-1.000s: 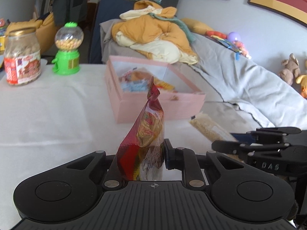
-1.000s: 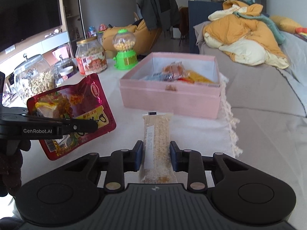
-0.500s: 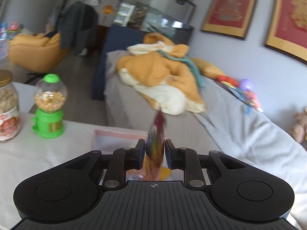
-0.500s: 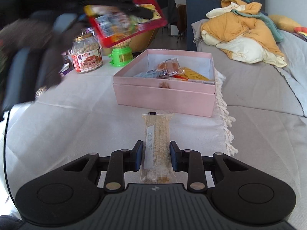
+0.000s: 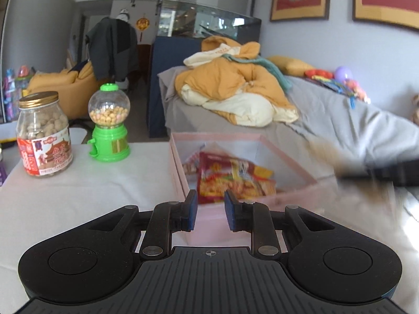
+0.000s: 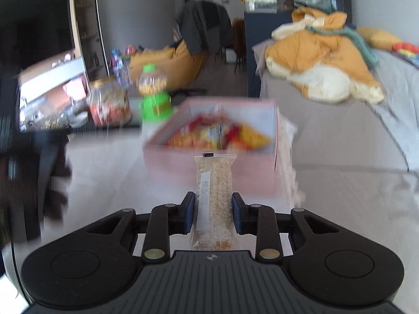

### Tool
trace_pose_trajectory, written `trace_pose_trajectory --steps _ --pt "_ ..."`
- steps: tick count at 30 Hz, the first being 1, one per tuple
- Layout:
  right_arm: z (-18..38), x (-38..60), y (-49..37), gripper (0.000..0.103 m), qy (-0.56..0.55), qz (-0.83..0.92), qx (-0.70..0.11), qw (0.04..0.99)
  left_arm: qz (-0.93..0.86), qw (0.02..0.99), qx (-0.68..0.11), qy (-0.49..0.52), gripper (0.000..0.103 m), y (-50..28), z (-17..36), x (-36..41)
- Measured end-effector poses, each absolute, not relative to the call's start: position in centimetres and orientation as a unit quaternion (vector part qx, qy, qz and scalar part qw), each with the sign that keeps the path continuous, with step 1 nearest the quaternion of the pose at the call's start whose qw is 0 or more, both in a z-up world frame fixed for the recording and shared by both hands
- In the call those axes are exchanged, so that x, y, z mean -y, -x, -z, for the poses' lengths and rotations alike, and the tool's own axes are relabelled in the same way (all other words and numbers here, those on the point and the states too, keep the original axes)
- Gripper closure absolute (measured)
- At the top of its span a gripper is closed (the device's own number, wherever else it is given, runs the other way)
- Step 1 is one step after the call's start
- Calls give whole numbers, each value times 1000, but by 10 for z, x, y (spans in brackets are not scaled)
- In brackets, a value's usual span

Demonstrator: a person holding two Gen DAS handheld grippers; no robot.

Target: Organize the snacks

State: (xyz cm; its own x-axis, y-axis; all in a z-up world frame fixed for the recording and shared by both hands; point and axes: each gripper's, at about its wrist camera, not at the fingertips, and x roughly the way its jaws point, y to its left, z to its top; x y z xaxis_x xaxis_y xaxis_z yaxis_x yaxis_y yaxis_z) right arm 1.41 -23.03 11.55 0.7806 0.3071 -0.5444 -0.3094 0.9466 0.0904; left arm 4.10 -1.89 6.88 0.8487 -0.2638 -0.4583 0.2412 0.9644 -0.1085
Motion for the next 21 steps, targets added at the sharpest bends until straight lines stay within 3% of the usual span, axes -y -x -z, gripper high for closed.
trace_pose_trajectory --steps 2,3,4,6,16,18,20,21 --pt "-139 223 -38 74 -8 -165 -261 951 124 956 -265 3 77 -36 -61 27" --pt "-148 218 -52 68 -9 -161 -248 955 122 954 -275 0 77 -33 -57 27" --pt "-153 215 -63 51 -7 -151 -243 958 120 952 -283 -1 77 -30 -53 26" --pt "-154 212 -81 39 -12 -135 -248 959 108 950 -292 -7 77 -18 -46 17" --pt "-41 187 -26 38 44 -142 -339 929 40 945 -324 -4 77 20 -14 -14" --pt "-21 183 -21 38 23 -153 -374 914 44 947 -318 -8 72 23 -9 -8" --pt "-12 182 -15 36 13 -156 -371 915 53 947 -315 -22 72 20 -8 4" --pt "-10 181 -11 29 21 -147 -361 920 57 947 -315 -20 72 19 -8 6"
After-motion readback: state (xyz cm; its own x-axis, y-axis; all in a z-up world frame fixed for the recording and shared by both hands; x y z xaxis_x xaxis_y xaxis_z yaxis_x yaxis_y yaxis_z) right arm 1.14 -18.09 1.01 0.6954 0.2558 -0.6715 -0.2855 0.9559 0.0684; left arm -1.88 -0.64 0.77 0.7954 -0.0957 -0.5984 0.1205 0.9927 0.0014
